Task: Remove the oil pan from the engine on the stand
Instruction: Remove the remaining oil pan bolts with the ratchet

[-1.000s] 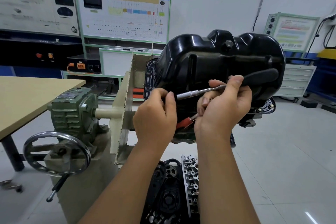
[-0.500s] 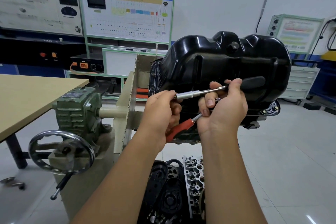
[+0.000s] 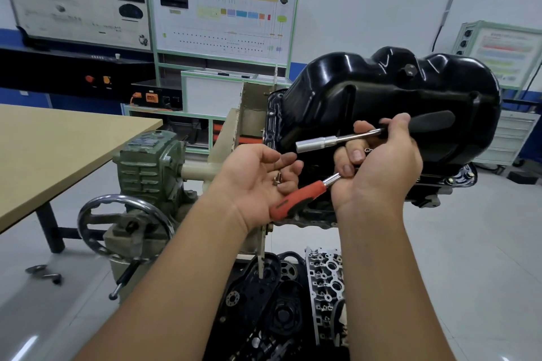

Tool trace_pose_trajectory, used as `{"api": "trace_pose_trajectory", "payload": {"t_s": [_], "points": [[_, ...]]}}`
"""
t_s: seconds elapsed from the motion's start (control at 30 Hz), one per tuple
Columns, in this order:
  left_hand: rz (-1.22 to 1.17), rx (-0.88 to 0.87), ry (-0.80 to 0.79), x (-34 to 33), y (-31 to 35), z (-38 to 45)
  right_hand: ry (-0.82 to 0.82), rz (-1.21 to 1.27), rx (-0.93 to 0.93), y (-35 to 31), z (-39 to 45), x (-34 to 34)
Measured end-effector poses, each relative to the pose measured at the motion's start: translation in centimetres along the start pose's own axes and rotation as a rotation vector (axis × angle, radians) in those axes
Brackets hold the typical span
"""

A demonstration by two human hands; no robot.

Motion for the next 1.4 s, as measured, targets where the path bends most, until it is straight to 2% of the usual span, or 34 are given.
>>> {"api": "trace_pose_trajectory", "payload": {"t_s": [0.1,0.3,0.37,0.5,0.6,0.7,0.8,0.93,1.03,1.13,1.23,1.33,1.4], "points": [[-0.038,-0.023,-0.008,0.5,0.9,-0.6,0.001,0.013,0.0,0.2,-0.6,-0.7],[0.123,-0.159,-0.083,0.8,3.5,-2.6,-0.071,-0.05,-0.008,1.5,-2.7,-3.4],[0.12,-0.218,-0.053,2.0,4.6,-3.1,-0.11,-0.094,-0.022,2.7,-3.7,-4.4],[0.206,-0.229,0.108,6.5,6.7,-5.0,-0.156,-0.138,-0.159,7.5,-7.1,-6.8],[0.293,-0.133,0.201,10.5,7.9,-7.7,-0.171,-0.148,-0.34,12.5,-10.3,-9.1],[0.467,-0.049,0.34,15.2,10.3,-11.9,-0.181,-0.152,-0.531,17.5,-13.9,-11.2],[0.658,-0.09,0.54,19.5,14.6,-18.8,-0.227,-0.191,-0.669,21.9,-18.2,-13.7],[1.044,-0.212,0.801,23.6,21.4,-29.8,-0.33,-0.291,-0.852,27.4,-25.7,-16.9],[1.482,-0.202,0.931,25.8,25.0,-36.8,-0.373,-0.366,-0.994,31.2,-31.4,-18.1],[1.728,-0.182,1.039,28.1,26.6,-41.6,-0.406,-0.467,-1.054,34.0,-35.9,-18.8],[1.808,-0.244,1.079,30.8,26.6,-44.1,-0.452,-0.546,-1.083,36.4,-39.1,-19.8],[1.872,-0.249,1.081,33.1,26.1,-44.6,-0.574,-0.673,-1.114,38.6,-41.2,-21.1],[1.786,-0.288,1.136,34.5,26.3,-45.2,-0.667,-0.787,-1.119,39.6,-41.9,-21.9]]}}
Point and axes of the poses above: each hand's wrist, its own z-axis towards the middle knuckle, its own x-axis out of the back of the hand, y = z × x, the point moved 9 cm from there along z, towards the middle knuckle, and after that the axes turned 7 degrees about -y, right-handed, at the moved point
